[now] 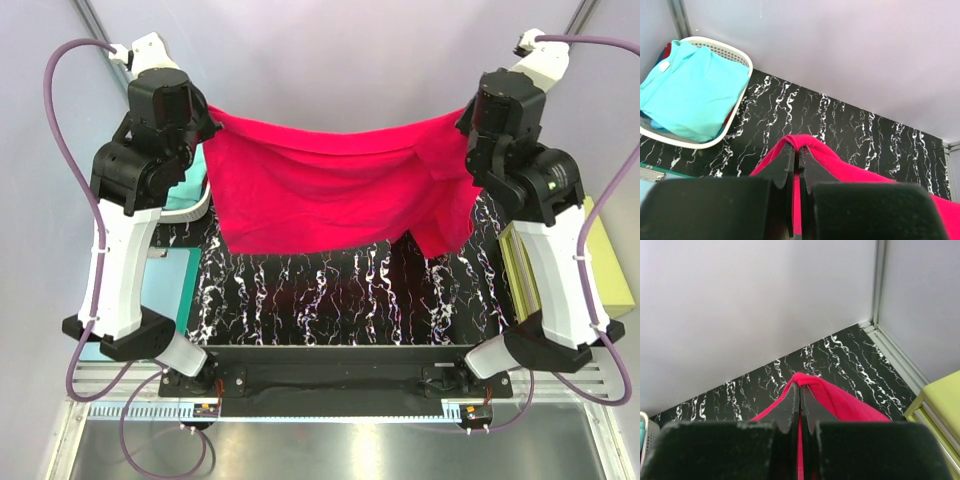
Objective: Fold and stack the t-shirts
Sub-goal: Flatten out the tshirt
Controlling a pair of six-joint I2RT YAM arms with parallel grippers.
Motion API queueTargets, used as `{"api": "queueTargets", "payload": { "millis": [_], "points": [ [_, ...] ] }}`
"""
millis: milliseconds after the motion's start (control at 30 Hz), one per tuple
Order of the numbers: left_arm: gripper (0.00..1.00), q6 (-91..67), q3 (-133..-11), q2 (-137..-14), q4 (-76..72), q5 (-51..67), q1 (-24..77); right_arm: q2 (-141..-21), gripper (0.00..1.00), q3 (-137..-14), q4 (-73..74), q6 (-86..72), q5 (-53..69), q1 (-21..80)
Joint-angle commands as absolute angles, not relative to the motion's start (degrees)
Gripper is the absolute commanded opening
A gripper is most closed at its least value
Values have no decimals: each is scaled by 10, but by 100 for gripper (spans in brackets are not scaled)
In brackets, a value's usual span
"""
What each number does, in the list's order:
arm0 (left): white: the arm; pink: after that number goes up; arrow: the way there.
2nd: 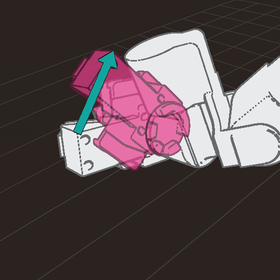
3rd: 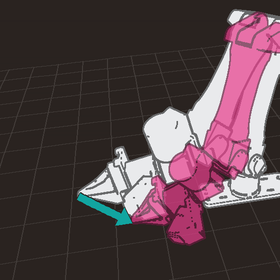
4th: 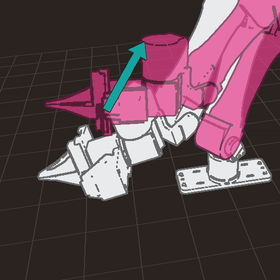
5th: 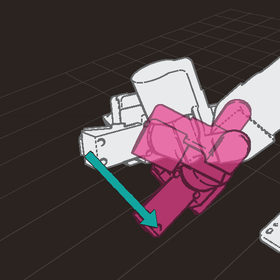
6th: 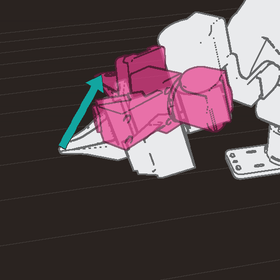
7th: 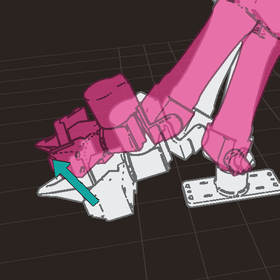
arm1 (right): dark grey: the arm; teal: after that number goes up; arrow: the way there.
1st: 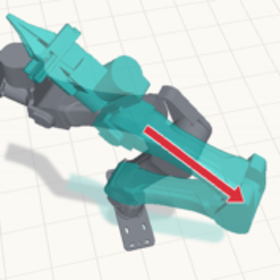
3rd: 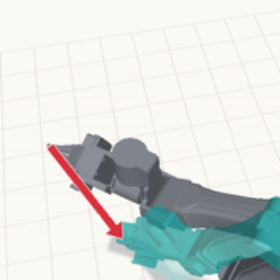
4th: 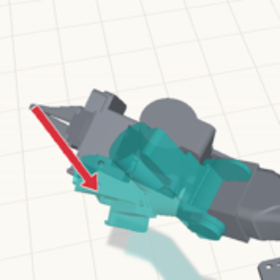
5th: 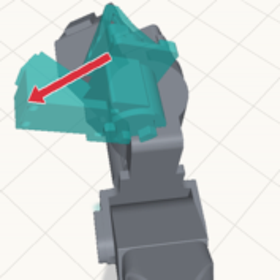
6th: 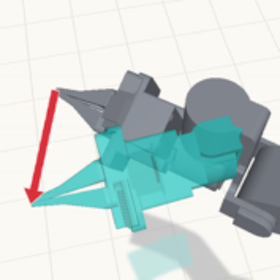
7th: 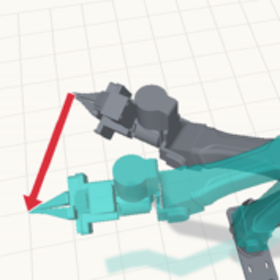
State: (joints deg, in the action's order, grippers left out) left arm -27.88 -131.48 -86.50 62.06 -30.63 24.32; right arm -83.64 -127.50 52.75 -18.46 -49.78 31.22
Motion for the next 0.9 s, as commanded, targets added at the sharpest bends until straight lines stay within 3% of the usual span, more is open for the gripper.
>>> {"api": "queueTargets", "payload": {
  "millis": [0, 367, 633, 867],
  "points": [
    [0, -272, -1371, -880, 608, -298, 250, -860, 0, -1342, 518, -178, -469, 312],
    [0, -220, -1425, -847, 613, -416, 390, -886, 0, -1464, 492, -80, -553, 448],
    [0, -232, -1369, -784, 677, -489, 470, -823, 0, -1385, 492, -60, -629, 510],
    [0, -259, -1289, -729, 726, -520, 472, -773, 0, -1332, 492, -55, -666, 521]
  ]
}}
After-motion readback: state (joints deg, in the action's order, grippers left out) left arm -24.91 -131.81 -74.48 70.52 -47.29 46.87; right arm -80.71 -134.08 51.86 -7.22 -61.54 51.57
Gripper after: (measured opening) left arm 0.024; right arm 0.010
